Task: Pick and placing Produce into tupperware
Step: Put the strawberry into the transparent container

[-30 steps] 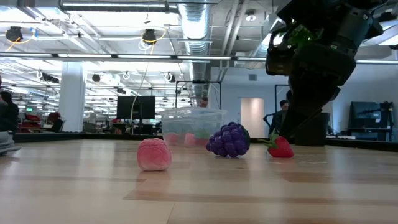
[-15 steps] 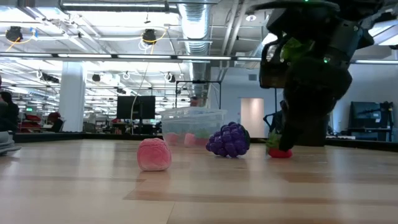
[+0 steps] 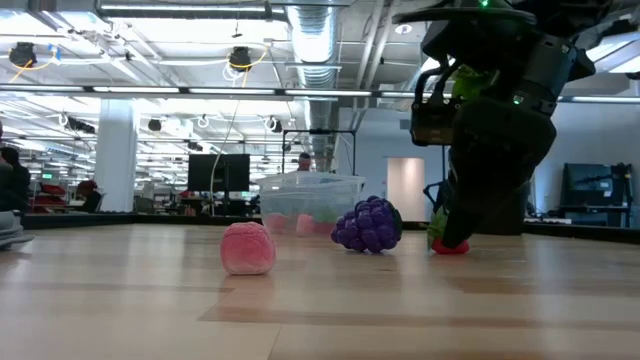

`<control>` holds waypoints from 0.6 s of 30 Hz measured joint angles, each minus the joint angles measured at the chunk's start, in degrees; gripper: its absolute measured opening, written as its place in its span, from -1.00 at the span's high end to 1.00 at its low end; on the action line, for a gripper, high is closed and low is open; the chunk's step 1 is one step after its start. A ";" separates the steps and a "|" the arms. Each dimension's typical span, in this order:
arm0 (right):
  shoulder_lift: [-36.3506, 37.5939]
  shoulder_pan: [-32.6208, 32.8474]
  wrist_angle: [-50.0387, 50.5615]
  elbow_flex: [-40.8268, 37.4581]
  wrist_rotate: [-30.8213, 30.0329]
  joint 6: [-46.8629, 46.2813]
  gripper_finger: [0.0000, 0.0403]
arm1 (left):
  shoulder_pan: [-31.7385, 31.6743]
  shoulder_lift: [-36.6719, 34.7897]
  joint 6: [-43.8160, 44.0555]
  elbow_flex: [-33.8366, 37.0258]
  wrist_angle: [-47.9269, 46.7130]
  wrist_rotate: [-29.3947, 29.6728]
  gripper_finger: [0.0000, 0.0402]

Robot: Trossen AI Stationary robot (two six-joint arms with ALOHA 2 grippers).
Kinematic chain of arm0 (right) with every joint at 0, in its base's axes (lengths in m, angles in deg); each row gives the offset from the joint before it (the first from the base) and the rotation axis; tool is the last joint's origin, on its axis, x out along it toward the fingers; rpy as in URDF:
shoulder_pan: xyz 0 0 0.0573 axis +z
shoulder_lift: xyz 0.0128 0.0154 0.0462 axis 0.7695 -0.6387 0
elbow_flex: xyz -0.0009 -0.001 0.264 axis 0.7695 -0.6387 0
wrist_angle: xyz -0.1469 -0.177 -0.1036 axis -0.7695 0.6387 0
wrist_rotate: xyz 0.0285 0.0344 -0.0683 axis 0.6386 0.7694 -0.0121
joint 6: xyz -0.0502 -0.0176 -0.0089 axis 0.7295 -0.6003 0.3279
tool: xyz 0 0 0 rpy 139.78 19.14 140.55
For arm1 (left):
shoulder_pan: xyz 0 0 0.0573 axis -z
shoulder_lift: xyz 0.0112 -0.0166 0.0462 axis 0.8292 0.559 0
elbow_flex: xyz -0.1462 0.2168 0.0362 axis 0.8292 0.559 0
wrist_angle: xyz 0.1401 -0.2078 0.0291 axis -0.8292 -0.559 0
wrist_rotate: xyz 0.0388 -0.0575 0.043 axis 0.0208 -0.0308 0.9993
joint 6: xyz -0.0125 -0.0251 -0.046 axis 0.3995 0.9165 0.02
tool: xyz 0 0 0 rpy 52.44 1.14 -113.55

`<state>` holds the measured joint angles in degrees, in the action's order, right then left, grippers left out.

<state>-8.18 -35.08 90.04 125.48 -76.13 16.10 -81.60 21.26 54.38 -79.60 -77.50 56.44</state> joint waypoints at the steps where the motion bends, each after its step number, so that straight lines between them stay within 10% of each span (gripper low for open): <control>1: -0.02 0.00 0.01 -0.01 0.00 -0.01 -0.11 | 0.02 0.00 -0.01 0.00 -0.02 -0.01 0.06; 18: -0.13 -0.04 -0.18 -0.10 -0.10 -1.17 0.13 | 0.01 0.00 -0.04 0.00 -0.02 -0.01 0.06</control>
<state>-8.31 -35.13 89.85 125.38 -76.23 14.93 -81.59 21.26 54.33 -79.60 -77.52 56.44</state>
